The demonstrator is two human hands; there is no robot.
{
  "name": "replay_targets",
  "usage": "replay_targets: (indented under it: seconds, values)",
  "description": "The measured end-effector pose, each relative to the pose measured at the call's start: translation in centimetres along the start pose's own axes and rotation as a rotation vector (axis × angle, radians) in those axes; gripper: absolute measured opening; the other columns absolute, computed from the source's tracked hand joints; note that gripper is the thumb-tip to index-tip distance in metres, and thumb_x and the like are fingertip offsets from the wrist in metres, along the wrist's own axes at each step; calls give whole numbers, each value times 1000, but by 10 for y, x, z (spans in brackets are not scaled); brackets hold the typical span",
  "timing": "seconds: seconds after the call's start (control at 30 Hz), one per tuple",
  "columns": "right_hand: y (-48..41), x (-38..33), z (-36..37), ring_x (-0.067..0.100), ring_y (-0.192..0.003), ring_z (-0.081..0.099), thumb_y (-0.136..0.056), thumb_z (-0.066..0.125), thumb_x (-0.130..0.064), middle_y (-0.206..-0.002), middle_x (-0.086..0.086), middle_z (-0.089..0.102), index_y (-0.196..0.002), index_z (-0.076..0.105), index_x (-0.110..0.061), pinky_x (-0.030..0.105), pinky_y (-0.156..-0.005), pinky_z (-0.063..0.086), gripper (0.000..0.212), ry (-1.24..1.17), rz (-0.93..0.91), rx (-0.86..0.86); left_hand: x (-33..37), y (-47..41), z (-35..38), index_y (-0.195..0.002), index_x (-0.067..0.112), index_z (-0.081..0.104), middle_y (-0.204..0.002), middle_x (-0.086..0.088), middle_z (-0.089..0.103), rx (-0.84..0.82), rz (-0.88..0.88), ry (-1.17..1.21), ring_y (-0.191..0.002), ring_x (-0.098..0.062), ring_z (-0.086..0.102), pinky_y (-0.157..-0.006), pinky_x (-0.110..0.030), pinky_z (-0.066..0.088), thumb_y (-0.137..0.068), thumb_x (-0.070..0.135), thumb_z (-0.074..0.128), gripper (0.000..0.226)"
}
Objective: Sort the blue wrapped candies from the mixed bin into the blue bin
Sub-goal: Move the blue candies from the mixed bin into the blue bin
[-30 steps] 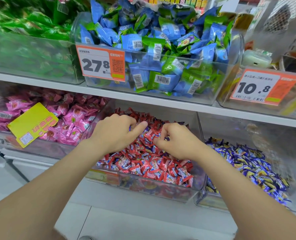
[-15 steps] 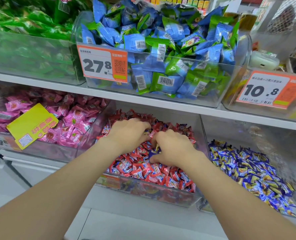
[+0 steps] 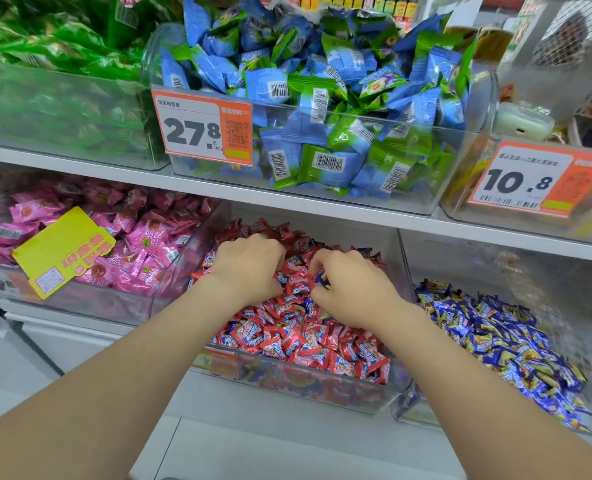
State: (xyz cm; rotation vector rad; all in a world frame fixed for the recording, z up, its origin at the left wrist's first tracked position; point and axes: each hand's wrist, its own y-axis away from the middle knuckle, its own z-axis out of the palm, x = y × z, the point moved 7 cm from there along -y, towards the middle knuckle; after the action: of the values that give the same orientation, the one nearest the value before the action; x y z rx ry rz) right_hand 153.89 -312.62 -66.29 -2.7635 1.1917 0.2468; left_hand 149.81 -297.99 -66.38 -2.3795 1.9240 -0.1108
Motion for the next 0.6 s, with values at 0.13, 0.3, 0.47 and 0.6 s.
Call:
replay_targets:
  seconds: [0.13,0.3,0.47,0.6]
  values:
    - [-2,-19,0,28,-87,67,-88,65,-30,-88,-4,66,-105,76,-35,37,-73,56,21,-26,-40,-6,0,6,-9,-98,36,72,-99,4,60,116,40,62,-93,-30,66,-71,-33,44,-83,48,64,22]
    - [-9,-16,5,32,-95,66,-92,75,-47,-102,4,61,-109,67,-23,37,-72,44,30,231,-5,-58,-19,15,-21,-77,30,68,-76,8,64,202,-45,343,-72,-21,62,-62,-30,42,-81,49,56,23]
    - [-10,-12,0,31,-80,56,-90,74,-24,-89,2,51,-113,60,-17,38,-69,44,28,355,46,-29,-37,20,-24,-64,13,45,-55,-1,47,217,-117,448,-55,-26,46,-52,-29,29,-92,44,42,42]
    - [-11,-23,10,29,-86,63,-87,79,-34,-105,4,62,-122,64,-22,38,-70,48,40,294,17,-104,-35,19,-16,-65,14,45,-59,-6,49,174,-97,421,-61,-30,53,-54,-33,35,-101,60,48,59]
